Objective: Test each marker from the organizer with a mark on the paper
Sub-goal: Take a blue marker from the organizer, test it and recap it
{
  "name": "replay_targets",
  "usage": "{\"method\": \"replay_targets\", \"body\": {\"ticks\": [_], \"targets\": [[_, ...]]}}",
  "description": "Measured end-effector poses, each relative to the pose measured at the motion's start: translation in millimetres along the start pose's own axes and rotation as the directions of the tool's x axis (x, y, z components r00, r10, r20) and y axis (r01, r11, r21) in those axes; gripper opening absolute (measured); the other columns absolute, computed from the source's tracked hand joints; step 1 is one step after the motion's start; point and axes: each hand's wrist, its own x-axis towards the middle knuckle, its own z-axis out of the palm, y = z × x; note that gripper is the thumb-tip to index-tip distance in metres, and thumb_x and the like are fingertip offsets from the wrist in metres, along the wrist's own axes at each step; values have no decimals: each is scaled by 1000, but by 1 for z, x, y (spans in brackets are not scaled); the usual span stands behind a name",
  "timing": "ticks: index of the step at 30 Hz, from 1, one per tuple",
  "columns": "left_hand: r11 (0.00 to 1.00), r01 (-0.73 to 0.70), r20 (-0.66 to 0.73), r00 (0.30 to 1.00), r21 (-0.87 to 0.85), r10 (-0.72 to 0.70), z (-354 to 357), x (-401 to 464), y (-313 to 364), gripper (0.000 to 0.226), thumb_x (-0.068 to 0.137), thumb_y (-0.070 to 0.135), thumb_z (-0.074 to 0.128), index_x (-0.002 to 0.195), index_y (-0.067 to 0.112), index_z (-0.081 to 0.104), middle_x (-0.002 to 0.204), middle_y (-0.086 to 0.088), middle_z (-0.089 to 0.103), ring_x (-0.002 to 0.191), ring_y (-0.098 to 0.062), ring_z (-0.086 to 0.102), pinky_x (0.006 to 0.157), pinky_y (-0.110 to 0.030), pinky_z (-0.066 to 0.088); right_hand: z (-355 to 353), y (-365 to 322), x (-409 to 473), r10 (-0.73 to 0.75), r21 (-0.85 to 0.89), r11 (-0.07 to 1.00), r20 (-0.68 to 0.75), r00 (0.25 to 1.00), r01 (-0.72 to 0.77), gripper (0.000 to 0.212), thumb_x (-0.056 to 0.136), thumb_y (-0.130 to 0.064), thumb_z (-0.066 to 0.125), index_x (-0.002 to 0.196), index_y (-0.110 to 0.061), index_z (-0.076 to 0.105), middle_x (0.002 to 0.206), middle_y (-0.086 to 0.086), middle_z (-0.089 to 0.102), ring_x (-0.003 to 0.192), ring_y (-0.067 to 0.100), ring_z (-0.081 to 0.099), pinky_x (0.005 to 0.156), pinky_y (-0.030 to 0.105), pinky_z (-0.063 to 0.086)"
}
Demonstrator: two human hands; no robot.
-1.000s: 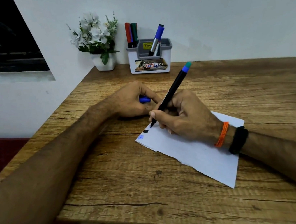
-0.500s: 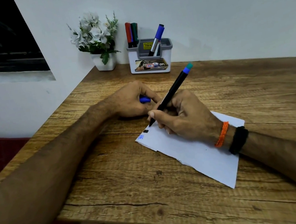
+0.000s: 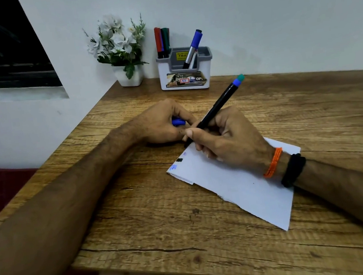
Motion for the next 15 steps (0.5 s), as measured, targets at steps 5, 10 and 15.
{"method": "replay_targets", "body": {"ticks": [5, 10, 15], "targets": [[1000, 15, 1, 1000, 14, -15, -1, -1, 4, 42, 82, 5, 66, 76, 47, 66, 72, 30, 67, 72, 6, 61, 68, -15, 44, -4, -1, 4, 50, 166, 985, -52, 997, -41, 20, 94, -12, 64, 87, 4, 73, 59, 1, 64, 43, 8, 51, 39, 18, 38], [997, 46, -41, 998, -58, -48, -4, -1, 1, 18, 83, 36, 73, 100, 42, 68, 83, 19, 69, 77, 2, 60, 73, -21, 41, -18, -6, 12, 115, 346, 935, -68, 991, -85, 20, 96, -6, 57, 90, 2, 74, 64, 8, 63, 50, 14, 53, 41, 20, 40], [967, 133, -129, 978, -216, -163, -7, 0, -4, 23, 90, 23, 65, 112, 24, 59, 62, 14, 63, 60, 1, 55, 64, -24, 39, -34, -3, 18, 225, 513, 841, -44, 973, -171, 32, 98, -10, 43, 94, 2, 73, 71, 9, 62, 55, 13, 58, 47, 21, 45]]}}
